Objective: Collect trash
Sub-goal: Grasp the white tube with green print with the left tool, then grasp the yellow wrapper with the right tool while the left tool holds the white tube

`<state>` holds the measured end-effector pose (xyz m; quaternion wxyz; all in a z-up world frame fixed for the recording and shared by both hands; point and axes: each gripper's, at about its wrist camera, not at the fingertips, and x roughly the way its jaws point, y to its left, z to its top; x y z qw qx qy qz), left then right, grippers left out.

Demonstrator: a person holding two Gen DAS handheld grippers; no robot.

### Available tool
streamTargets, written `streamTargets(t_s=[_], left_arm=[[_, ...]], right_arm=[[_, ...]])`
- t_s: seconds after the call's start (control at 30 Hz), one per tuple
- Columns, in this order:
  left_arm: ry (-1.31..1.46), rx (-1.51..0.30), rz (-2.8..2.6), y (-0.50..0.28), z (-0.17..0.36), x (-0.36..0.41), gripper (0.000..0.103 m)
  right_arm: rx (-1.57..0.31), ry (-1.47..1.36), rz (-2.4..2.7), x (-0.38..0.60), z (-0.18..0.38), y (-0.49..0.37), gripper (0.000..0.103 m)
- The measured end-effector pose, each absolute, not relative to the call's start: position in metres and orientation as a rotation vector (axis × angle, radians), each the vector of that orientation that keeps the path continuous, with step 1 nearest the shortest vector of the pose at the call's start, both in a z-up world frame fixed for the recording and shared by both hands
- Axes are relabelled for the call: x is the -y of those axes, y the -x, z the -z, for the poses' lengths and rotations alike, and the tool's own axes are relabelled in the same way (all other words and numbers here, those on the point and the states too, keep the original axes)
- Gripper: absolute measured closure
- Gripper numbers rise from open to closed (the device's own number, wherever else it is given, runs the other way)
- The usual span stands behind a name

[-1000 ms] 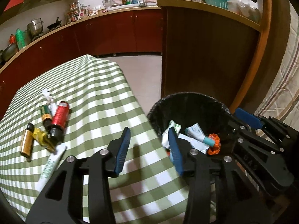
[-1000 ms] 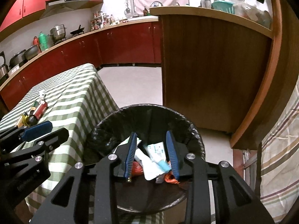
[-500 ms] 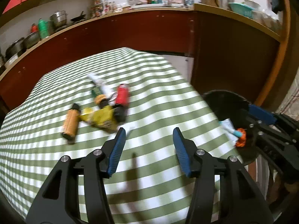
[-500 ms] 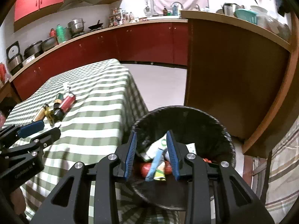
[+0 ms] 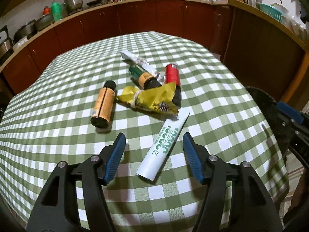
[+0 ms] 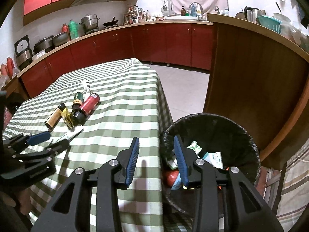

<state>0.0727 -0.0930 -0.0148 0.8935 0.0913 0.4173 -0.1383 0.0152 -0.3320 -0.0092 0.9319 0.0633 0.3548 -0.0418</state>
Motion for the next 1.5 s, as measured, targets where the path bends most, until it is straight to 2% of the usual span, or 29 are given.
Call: streamTargets(t_s=[0.13,0.2,0.23,0.3,0.4,0.83,1.5], left_arm=[[-0.185,-0.863,0.304,-0.074,0.015,0.092,0.044],[-0.177,-0.863,0.325,-0.073,0.014,0.092,0.056],[-0.181,-0.861,0.336,-0.072,0.013,0.093,0.058],[-0.181,-0.858,0.354,-0.071,0.015,0.095,0.072],[-0.184,-0.856,0.373,-0.069,0.015,0.097,0.085],[-0.167,-0.843,0.403,-0.047,0.005,0.087,0.087],[-0.069,-0.814,0.338,-0.022,-0.023,0.007,0.087]], right_arm=[[-0.728,-0.127,0.081,0.328,0.009,-0.016,0.064],[-0.729,-0.125,0.078,0.326,0.009,-0.018,0.064],[-0.73,-0.124,0.077,0.326,0.009,-0.018,0.064],[-0.732,-0.123,0.075,0.324,0.009,-0.019,0.064],[-0.733,-0.12,0.07,0.321,0.009,-0.019,0.064],[-0.728,-0.106,0.046,0.304,0.004,-0.021,0.064],[-0.721,-0.056,-0.077,0.234,-0.005,-0.043,0.064]])
